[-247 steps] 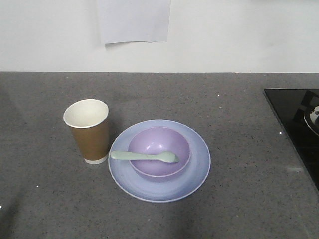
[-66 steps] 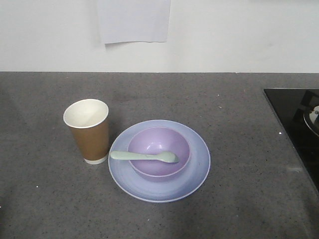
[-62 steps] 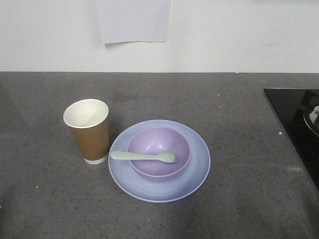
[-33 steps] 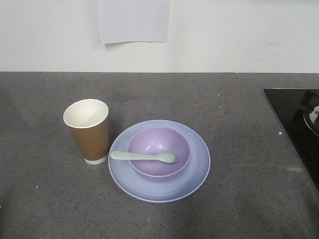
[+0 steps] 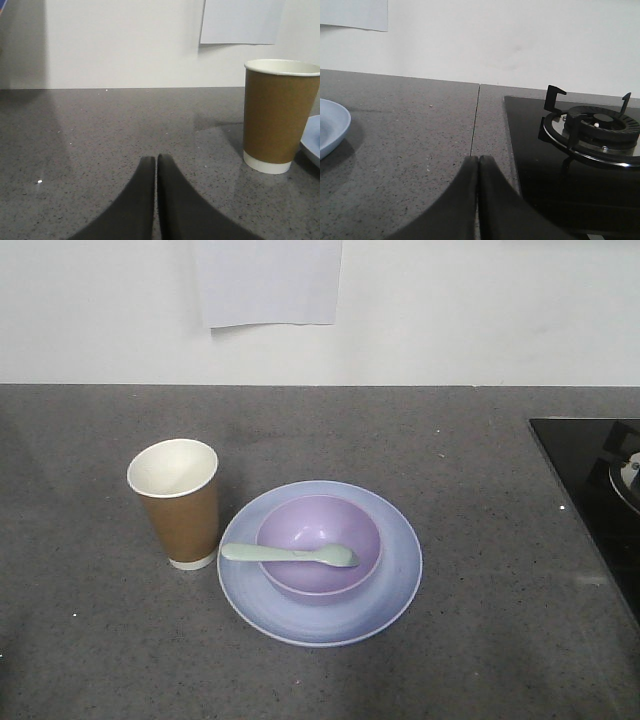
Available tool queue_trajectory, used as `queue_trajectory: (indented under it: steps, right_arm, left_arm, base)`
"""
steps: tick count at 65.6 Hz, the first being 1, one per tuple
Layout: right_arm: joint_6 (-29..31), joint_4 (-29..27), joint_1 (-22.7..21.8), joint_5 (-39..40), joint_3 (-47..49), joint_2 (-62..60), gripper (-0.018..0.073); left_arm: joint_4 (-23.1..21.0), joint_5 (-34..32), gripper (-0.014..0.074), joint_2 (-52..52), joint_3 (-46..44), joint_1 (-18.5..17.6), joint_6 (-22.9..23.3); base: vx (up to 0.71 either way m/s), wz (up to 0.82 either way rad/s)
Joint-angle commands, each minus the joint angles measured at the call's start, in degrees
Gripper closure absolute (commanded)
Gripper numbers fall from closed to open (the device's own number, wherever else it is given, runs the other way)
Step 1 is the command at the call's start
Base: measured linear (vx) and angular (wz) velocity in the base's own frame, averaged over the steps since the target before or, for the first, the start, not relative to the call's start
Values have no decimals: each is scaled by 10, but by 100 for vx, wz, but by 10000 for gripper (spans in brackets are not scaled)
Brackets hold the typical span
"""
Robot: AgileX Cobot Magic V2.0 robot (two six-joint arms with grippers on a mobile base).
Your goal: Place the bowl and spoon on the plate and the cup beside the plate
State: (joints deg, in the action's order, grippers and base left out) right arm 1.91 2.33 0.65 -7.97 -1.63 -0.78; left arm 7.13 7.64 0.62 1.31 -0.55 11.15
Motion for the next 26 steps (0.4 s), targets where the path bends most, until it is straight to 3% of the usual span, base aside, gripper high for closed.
queue_trajectory:
  steps: [1,26]
  right_arm:
    - [2,4,-3,40,-5,-4,570]
    - [2,4,-3,40,-5,-4,570]
  left_arm:
    - [-4,-39,603,8,-10,0,4]
    - [-4,-39,603,8,-10,0,4]
  base:
    - [0,0]
    - [0,0]
